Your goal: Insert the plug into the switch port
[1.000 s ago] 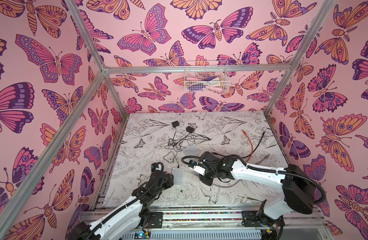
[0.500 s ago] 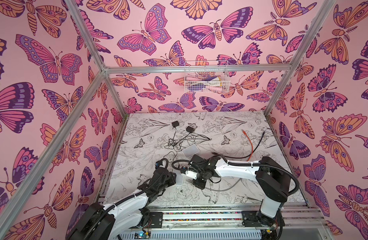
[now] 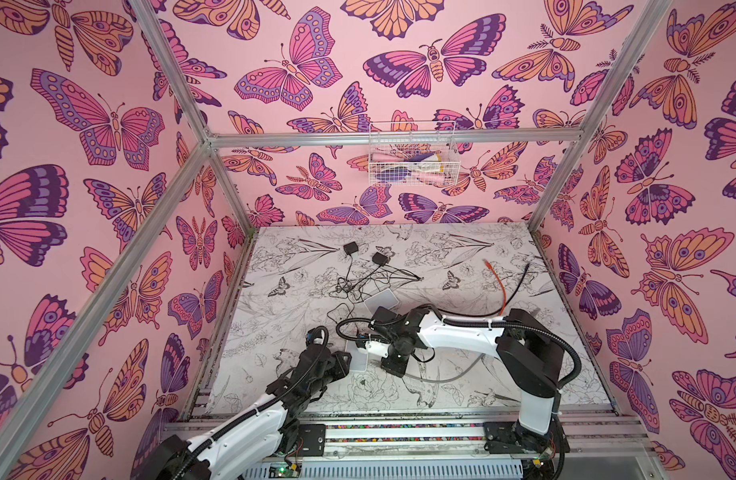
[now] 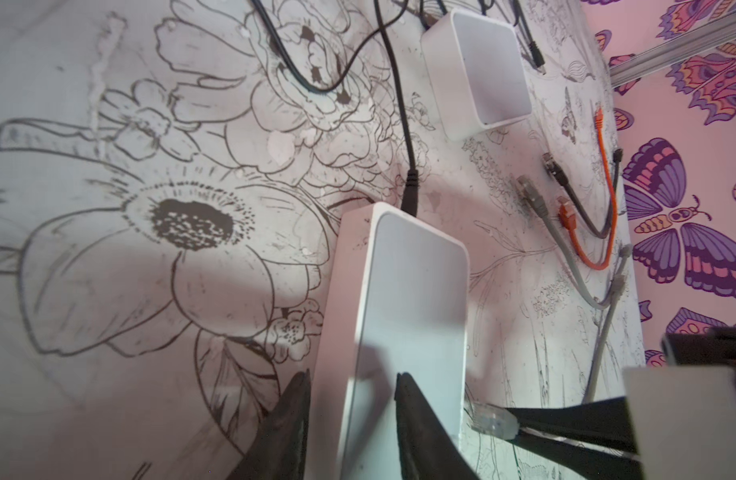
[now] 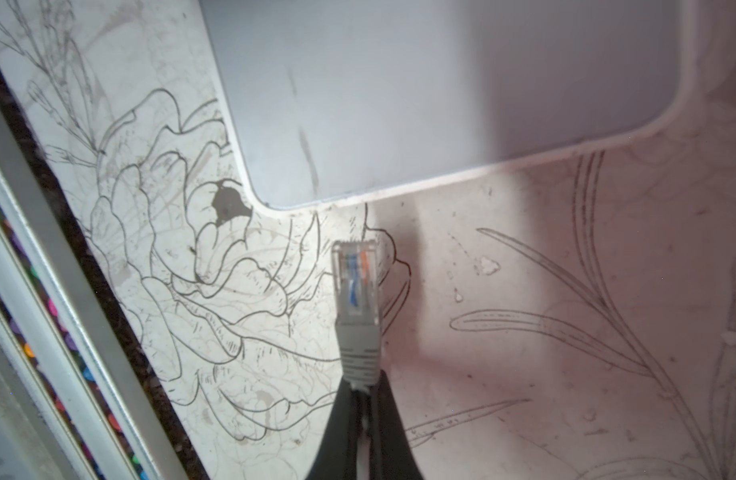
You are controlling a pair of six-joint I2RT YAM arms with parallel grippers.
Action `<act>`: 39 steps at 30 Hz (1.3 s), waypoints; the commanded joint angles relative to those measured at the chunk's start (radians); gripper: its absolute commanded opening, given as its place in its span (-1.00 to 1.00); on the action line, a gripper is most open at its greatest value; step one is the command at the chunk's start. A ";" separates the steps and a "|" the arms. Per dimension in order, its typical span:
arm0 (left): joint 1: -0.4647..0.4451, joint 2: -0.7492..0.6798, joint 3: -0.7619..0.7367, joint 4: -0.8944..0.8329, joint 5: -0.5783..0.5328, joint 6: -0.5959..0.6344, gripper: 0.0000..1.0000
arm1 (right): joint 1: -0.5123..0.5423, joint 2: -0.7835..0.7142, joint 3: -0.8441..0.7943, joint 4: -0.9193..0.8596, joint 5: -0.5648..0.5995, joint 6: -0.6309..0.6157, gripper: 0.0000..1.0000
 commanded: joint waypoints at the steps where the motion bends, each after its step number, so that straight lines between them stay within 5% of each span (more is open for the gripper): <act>1: 0.010 -0.043 -0.037 -0.027 -0.014 -0.008 -0.21 | 0.008 0.027 0.046 -0.072 -0.001 -0.028 -1.00; 39: 0.029 -0.019 -0.078 0.062 0.070 -0.008 -0.21 | 0.034 0.097 0.136 -0.087 -0.016 -0.042 -1.00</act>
